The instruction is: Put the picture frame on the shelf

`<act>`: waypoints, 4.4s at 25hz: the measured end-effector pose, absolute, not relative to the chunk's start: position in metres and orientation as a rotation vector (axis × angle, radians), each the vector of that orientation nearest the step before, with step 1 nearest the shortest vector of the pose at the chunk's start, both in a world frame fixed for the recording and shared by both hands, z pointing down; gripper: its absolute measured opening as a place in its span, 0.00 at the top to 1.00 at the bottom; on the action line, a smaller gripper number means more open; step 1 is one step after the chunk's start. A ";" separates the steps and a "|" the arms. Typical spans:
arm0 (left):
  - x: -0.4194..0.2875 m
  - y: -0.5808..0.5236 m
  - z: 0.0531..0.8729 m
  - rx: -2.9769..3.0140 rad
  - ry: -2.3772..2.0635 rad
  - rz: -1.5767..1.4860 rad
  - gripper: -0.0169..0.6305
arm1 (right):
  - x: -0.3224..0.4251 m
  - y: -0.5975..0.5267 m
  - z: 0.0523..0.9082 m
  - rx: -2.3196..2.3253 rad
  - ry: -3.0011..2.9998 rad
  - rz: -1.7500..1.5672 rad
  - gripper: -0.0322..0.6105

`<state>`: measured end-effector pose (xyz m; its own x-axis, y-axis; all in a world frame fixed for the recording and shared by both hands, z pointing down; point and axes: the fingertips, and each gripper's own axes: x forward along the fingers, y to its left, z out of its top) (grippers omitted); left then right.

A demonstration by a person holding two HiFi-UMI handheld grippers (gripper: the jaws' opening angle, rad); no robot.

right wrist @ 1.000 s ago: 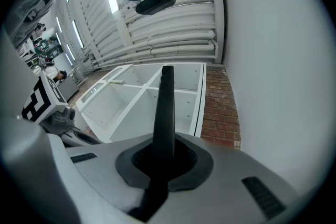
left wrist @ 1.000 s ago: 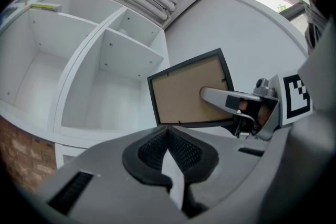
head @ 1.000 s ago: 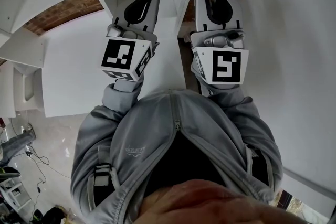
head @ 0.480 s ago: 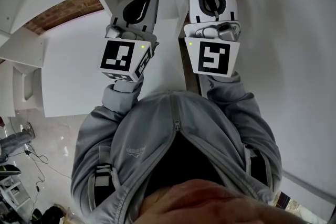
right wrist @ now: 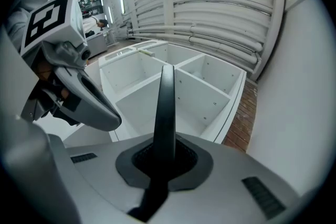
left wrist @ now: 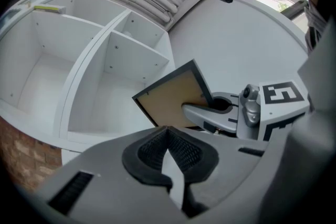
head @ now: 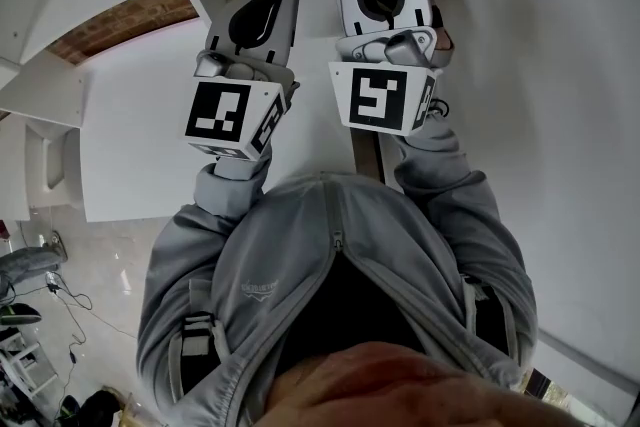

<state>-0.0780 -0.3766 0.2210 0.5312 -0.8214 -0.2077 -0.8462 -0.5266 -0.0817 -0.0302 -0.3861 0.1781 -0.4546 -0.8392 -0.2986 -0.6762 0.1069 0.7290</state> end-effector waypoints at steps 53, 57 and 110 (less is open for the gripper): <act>-0.113 -0.375 0.197 -2.567 1.406 0.297 0.83 | -0.012 -0.390 0.198 1.341 -2.473 -0.924 0.63; -0.112 -0.376 0.197 -2.564 1.407 0.283 0.83 | 0.014 -0.390 0.206 1.396 -2.650 -0.691 0.64; -0.122 -0.451 0.217 -2.380 1.593 -0.119 0.83 | 0.008 -0.458 0.207 1.764 -2.593 -0.624 0.82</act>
